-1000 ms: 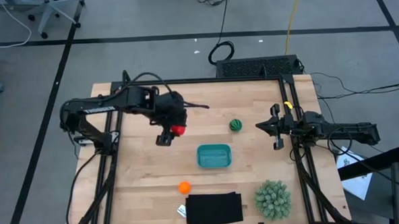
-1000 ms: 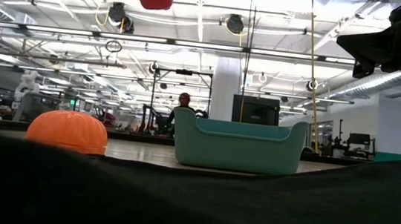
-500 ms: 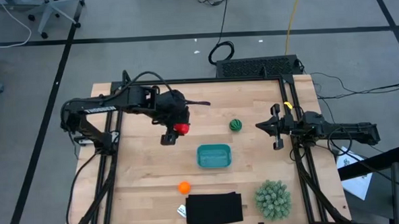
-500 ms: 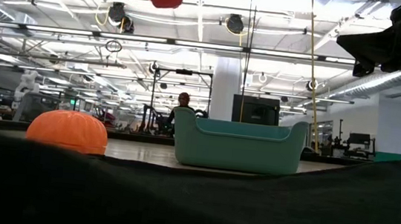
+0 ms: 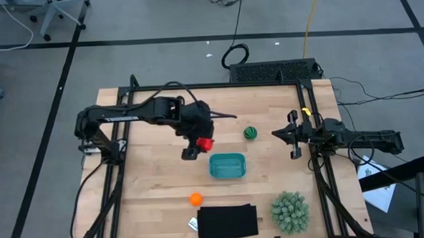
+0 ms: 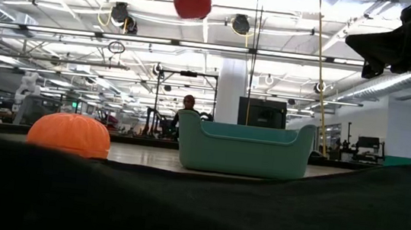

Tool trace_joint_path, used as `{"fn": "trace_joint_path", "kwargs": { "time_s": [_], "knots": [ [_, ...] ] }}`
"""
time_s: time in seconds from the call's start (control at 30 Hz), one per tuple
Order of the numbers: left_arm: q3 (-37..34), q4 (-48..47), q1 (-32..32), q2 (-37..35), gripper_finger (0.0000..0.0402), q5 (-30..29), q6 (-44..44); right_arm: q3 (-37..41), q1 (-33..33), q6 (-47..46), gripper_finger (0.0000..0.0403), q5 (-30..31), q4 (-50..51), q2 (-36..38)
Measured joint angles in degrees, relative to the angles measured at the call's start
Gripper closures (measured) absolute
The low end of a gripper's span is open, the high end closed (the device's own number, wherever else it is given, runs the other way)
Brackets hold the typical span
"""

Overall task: Pick and placing Produce into tupperware
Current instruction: Put the red apple into the blue container

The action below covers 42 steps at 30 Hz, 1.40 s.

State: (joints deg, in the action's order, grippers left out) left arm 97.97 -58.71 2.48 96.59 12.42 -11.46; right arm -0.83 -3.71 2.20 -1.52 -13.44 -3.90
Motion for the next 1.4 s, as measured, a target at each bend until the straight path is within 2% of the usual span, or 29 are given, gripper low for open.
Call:
{"fn": "trace_joint_path", "kwargs": {
  "time_s": [0.37,0.7,0.83,1.0,1.1,1.27,1.4],
  "knots": [
    [0.0,7.4,-0.8,0.5,0.0108,0.7,-0.2,0.0,0.0,0.0,0.0403,0.0,0.0,0.0],
    [0.5,9.3,-1.3,0.6,0.0108,-0.4,-0.2,0.0,0.0,0.1,0.0403,0.0,0.0,0.0],
    [6.2,7.4,-1.7,4.1,0.0108,-0.7,-0.1,0.0,0.0,0.1,0.0403,0.0,0.0,0.0],
    [18.0,0.5,-2.4,10.5,0.0108,-0.8,-1.9,0.0,0.0,0.0,0.0403,0.0,-0.1,0.0],
    [22.8,-1.0,-2.7,14.4,0.0108,-1.2,-3.4,0.0,0.0,0.0,0.0403,0.0,-0.1,0.0],
    [24.2,-1.2,-2.8,18.8,0.0108,-5.1,-2.9,0.0,0.0,0.0,0.0403,0.0,0.0,0.0],
    [22.1,-1.8,-3.6,21.6,0.0108,-9.9,1.8,0.0,0.0,0.0,0.0403,0.0,0.0,0.0]
  ]
}}
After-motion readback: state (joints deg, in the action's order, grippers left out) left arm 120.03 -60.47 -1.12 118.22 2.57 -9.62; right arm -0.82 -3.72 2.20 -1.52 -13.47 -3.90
